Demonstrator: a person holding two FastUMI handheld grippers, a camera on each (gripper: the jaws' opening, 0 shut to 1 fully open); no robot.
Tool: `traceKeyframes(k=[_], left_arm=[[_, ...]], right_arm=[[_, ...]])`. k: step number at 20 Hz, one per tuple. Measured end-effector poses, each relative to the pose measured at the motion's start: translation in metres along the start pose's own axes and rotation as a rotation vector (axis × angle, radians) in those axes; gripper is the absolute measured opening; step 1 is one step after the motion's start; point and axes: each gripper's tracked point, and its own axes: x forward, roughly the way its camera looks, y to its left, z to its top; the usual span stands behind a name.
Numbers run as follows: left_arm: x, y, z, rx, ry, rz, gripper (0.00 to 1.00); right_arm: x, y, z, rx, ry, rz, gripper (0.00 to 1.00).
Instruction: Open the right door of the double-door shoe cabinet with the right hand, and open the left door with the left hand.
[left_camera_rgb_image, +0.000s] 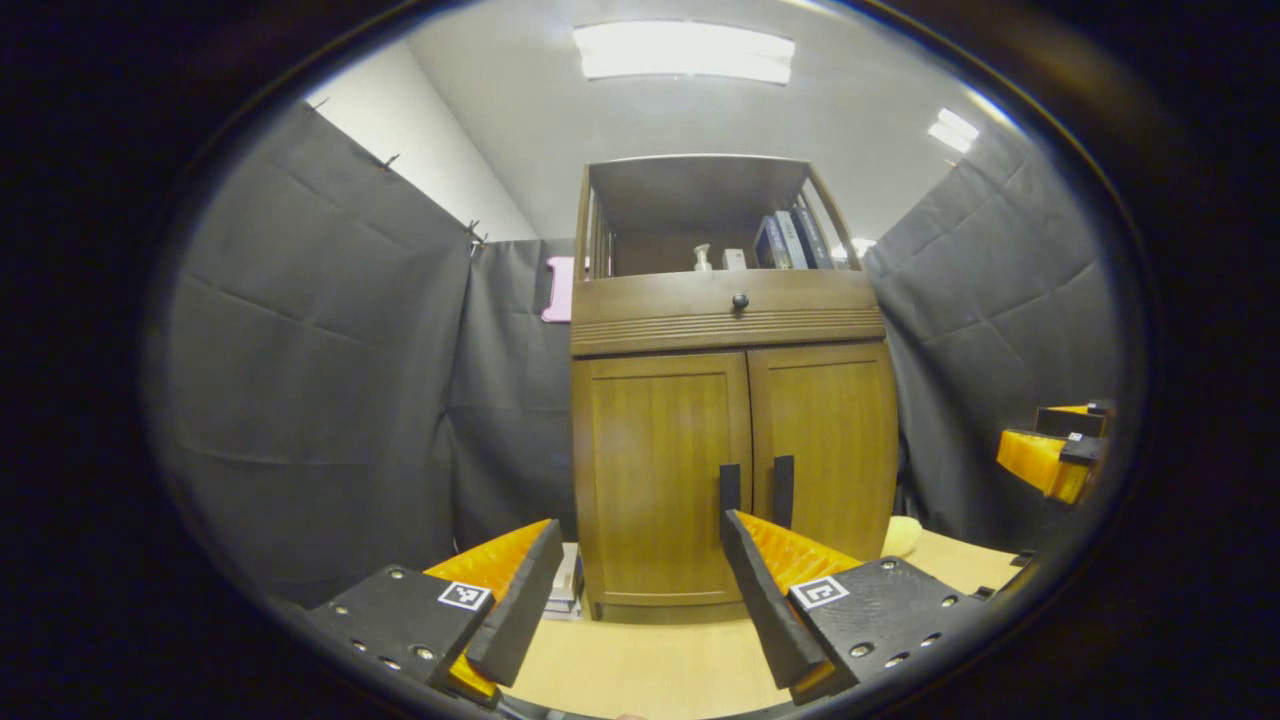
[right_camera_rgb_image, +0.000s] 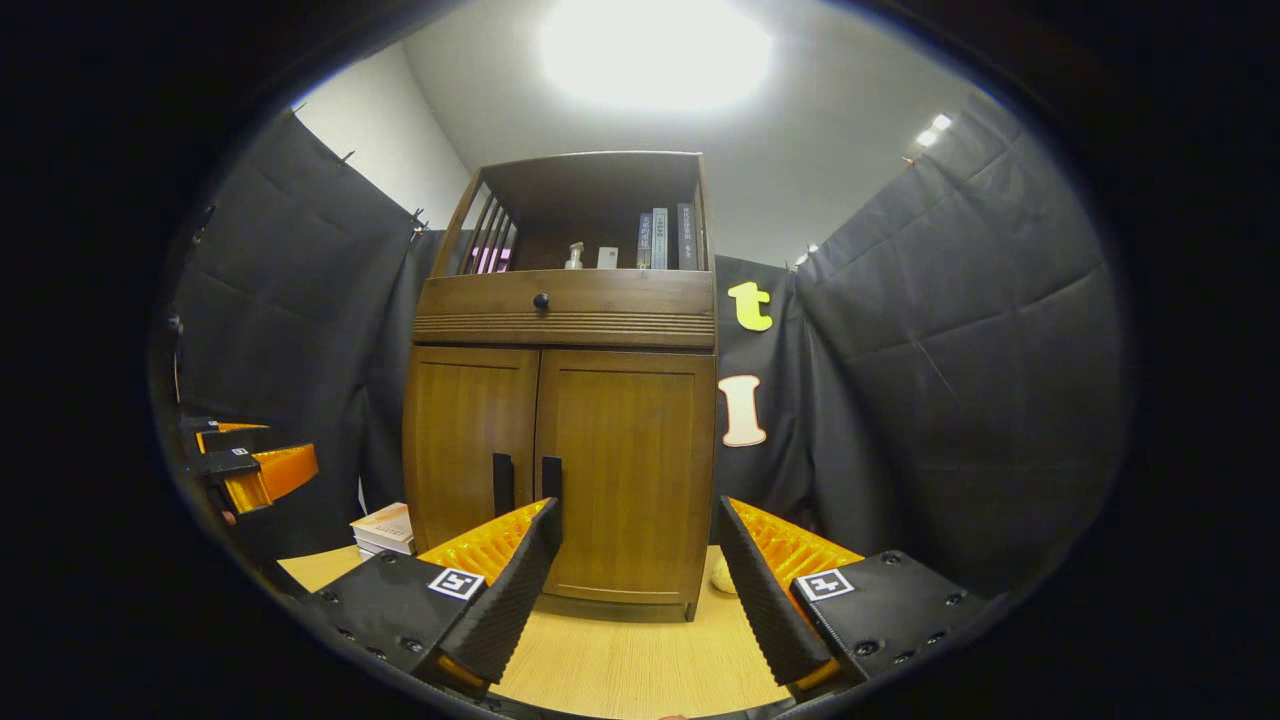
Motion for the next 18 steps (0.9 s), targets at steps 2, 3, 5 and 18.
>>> traceKeyframes(k=[2, 3, 5, 18], left_arm=[[0.002, 0.000, 0.001, -0.001, -0.004, -0.002, 0.92], [0.002, 0.000, 0.002, 0.001, -0.007, -0.002, 0.92], [0.003, 0.001, 0.004, 0.010, -0.014, -0.004, 0.92], [0.009, 0.007, 0.005, 0.009, -0.021, 0.006, 0.93]], right_arm=[[0.001, 0.000, 0.001, 0.011, -0.004, 0.001, 0.98], [0.002, -0.001, 0.001, 0.013, -0.005, -0.003, 0.97], [0.005, -0.001, -0.001, 0.010, -0.004, -0.005, 0.97], [0.050, 0.007, -0.008, -0.008, -0.018, 0.007, 0.97]])
